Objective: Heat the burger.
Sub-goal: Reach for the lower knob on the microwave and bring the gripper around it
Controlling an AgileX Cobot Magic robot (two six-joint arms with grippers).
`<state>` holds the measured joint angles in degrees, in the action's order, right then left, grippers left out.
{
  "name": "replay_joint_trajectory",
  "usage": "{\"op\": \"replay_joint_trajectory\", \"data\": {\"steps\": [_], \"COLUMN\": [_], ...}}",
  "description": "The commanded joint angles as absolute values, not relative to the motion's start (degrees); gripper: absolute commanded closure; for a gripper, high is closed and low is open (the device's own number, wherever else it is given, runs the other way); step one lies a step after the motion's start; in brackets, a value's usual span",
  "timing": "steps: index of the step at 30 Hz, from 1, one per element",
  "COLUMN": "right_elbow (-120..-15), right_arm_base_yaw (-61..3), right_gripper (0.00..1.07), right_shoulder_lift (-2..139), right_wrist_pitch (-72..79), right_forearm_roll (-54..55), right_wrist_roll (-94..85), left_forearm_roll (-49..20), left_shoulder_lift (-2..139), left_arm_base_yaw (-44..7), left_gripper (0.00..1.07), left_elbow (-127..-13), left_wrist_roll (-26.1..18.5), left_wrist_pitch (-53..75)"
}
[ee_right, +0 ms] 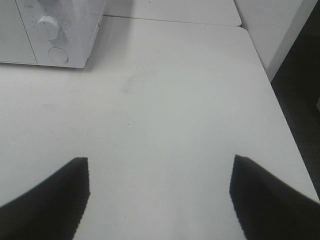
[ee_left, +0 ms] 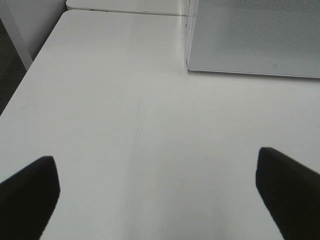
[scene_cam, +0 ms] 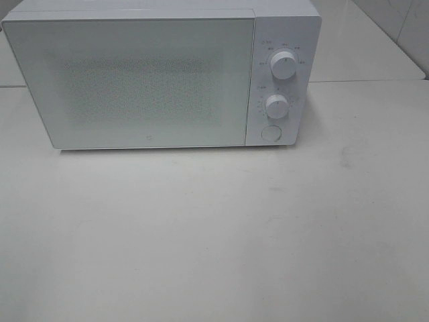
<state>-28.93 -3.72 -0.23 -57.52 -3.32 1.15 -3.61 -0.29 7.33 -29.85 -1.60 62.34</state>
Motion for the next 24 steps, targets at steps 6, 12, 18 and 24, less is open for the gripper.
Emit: {"op": "replay_joint_trajectory", "data": {"steps": [6,12,18,24], "right_elbow": [-28.76,-28.76,-28.76,-28.76], "right_arm_base_yaw": [-3.38,-3.38,-3.38,-3.44], "right_gripper": [0.32,0.32,0.32,0.32], "right_shoulder_lift": [-1.95,-1.95,-1.95,-1.95], "right_wrist_pitch": [-56.84,-56.84,-56.84,-56.84], "right_forearm_roll": [-3.55,-3.55,-3.55,-3.32], "right_wrist_roll": [1.09,1.09,1.38,1.38], "left_forearm_roll": [-3.38,-3.38,-3.38,-3.38], "left_shoulder_lift": [-1.60,-1.60,-1.60,-1.60], "left_arm_base_yaw": [7.62,7.62,7.62,7.62], "left_gripper": [0.06,0.06,0.06,0.06], "left_elbow": [-29.68,-29.68,-29.68,-29.68], "left_wrist_roll": [-1.15,-1.26,-1.26,-1.26], "left_wrist_pitch": [61.48,61.48,61.48,61.48]}}
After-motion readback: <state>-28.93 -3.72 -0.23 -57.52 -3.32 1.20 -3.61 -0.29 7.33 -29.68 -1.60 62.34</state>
